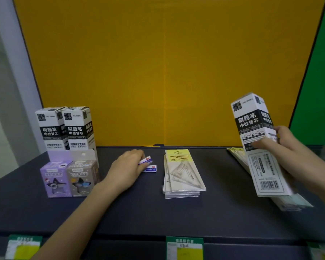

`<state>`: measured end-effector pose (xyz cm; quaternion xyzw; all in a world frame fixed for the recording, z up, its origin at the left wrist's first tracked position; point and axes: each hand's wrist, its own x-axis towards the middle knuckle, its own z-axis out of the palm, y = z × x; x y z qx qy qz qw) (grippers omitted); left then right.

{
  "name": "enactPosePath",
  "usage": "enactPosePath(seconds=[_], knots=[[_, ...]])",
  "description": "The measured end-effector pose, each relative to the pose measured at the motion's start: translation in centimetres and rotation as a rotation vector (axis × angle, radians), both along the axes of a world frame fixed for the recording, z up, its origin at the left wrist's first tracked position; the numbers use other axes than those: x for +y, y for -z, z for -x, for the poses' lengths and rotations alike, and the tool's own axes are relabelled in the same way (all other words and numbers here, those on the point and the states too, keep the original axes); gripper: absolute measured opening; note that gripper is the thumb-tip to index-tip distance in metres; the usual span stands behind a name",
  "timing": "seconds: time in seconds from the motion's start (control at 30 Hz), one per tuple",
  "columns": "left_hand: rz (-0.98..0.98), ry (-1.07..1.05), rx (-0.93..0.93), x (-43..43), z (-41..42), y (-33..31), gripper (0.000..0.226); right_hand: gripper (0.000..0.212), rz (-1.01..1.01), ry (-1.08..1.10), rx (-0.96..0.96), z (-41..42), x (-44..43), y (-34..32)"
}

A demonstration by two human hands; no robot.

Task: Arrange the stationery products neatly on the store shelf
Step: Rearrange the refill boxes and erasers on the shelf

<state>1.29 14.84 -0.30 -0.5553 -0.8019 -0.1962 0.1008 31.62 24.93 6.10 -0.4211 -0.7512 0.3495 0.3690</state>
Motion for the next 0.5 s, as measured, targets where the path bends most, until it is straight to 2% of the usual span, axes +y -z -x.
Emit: enactPosePath(seconds=[0.17, 0.33, 0.5], knots=[[0.135, 0.131, -0.071, 1.4, 0.5, 0.8, 0.014, 0.035, 0.023, 0.002, -0.018, -0.1, 0.2, 0.7], [0.148, 0.213, 0.06, 1.9, 1.0, 1.7, 0.026, 0.036, 0.044, -0.004, 0.002, -0.4, 0.0, 1.3], [0.195, 0.159, 0.148, 2.2, 0.7, 2.1, 0.025, 0.035, 0.047, -0.034, 0.021, -1.0, -0.9, 2.1]])
